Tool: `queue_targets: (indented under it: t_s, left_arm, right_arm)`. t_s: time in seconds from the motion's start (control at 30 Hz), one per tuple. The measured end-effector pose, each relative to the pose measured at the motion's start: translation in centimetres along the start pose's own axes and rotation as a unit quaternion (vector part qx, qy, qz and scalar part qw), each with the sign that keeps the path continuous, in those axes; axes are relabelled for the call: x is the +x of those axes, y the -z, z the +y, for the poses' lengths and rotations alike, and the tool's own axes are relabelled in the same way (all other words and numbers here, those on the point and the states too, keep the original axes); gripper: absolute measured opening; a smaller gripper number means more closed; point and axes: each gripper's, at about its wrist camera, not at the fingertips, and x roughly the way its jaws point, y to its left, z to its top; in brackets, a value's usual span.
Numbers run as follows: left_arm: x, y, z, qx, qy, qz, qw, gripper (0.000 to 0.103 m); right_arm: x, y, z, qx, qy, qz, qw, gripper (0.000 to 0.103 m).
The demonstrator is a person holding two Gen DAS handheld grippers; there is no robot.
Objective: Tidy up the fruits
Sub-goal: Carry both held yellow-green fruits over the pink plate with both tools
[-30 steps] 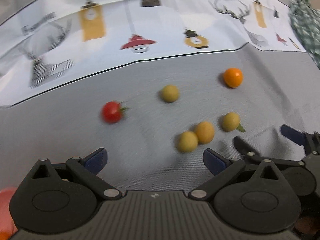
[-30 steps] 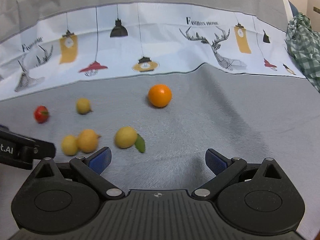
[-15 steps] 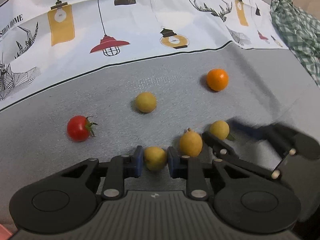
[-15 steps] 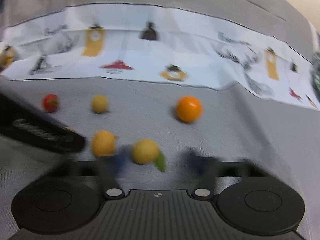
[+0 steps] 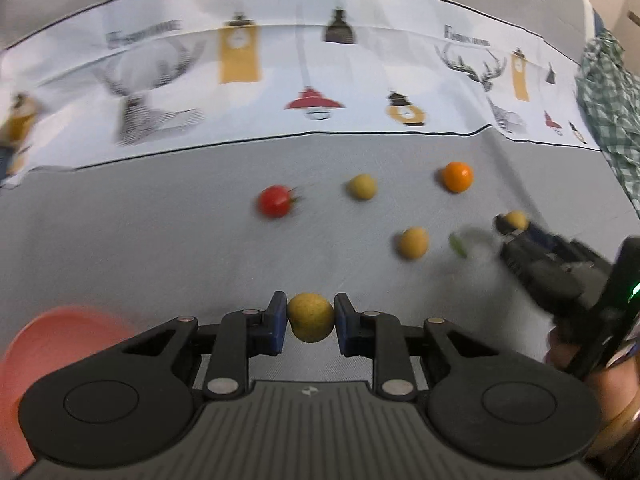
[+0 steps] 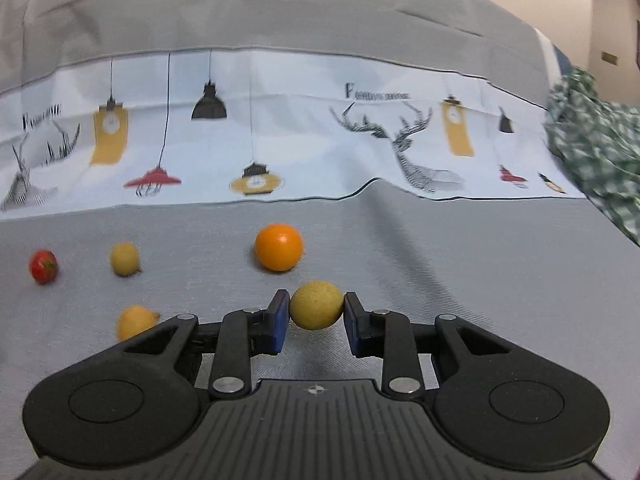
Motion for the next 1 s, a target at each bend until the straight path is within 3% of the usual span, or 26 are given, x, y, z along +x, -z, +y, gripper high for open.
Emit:
queue_targets:
  t_s: [0.13, 0.27, 0.43, 0.63, 0.83, 1.0]
  left_arm:
    - [-5.3, 2.5, 1.9, -0.017, -0.024, -0.012, 0.9995, 0.028]
    - [-10.5, 5.5, 3.8, -0.047, -0.049, -0.024, 0.9974, 0.028]
    - [-16.3, 9.3, 6.1, -0.085, -0.066, -0.039, 0.9935, 0.028]
    - [-22.4, 14.2, 8.5, -0.132, -0.094, -0.062, 0.9849, 0.028]
    - [-25.8, 17.7, 9.9, -0.168, -0.111, -0.069, 0.977, 0.028]
    - [-26.8, 19.2, 10.1, -0.185, -0.102, -0.074, 0.9747, 0.028]
  right_arm:
    - [-6.6, -0.5, 0.3, 0.017, -0.042, -0.016, 0.999, 0.03]
    - [-13.7, 0.0, 1.6, 0.023, -0.104, 0.006, 0.994, 0.03]
    - [-21.1, 0.7, 4.6, 0.0, -0.189, 0.029, 0.981, 0.03]
    - [-27.2, 0.0, 8.1, -0.014, -0.272, 0.022, 0.962, 0.03]
    - [-32.1, 0.2, 10.0, -0.06, -0.31, -0.023, 0.948, 0.03]
    - [-34.0, 0.2, 9.7, -0.076, -0.307, -0.037, 0.948, 0.03]
